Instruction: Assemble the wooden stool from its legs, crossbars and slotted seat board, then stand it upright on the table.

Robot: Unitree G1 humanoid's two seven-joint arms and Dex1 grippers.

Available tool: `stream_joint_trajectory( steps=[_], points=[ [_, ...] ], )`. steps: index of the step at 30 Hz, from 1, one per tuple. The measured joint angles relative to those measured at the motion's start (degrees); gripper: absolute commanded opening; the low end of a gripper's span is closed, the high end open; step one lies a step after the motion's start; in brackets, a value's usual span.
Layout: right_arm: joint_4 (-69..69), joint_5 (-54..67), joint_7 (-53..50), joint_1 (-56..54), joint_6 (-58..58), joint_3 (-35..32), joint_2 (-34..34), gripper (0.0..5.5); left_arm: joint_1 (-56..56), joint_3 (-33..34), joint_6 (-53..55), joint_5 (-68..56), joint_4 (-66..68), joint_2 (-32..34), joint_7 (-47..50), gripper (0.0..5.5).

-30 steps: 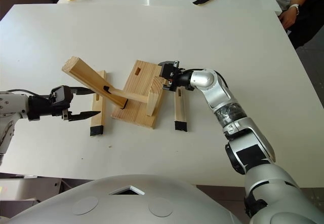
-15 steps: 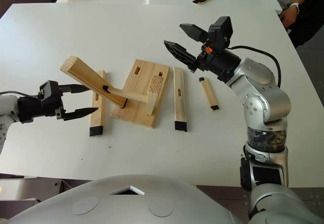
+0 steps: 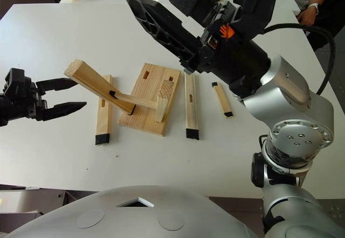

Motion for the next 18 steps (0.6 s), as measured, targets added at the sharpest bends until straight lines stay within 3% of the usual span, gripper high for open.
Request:
stream_joint_trajectory(
  steps=[4,8,11,14,18],
  points=[
    [-0.09,-1.36,0.72,3.18,-0.67,5.61,1.65,3.13,-1.96,-1.45,0.35,0.10,0.28,-0.24,0.15,3.63],
    [1.73,-11.85,5.97,11.09,-2.42,13.01,1.35,3.13,-2.63,-3.19,0.31,1.37,0.39,-0.60,0.21,3.63],
    [2.59,-16.25,8.54,11.85,-4.87,14.55,1.84,3.13,-2.72,-4.23,0.23,1.90,0.25,-1.04,0.21,3.63],
    [3.34,-16.64,8.81,11.50,-5.28,14.69,2.76,3.13,-2.63,-4.52,0.01,2.27,-0.02,-1.44,0.25,3.63],
    [4.69,-10.12,5.15,9.23,-4.43,8.30,2.42,3.13,-1.80,-5.18,-1.00,3.66,-0.35,-2.03,0.41,3.63]
  ],
)
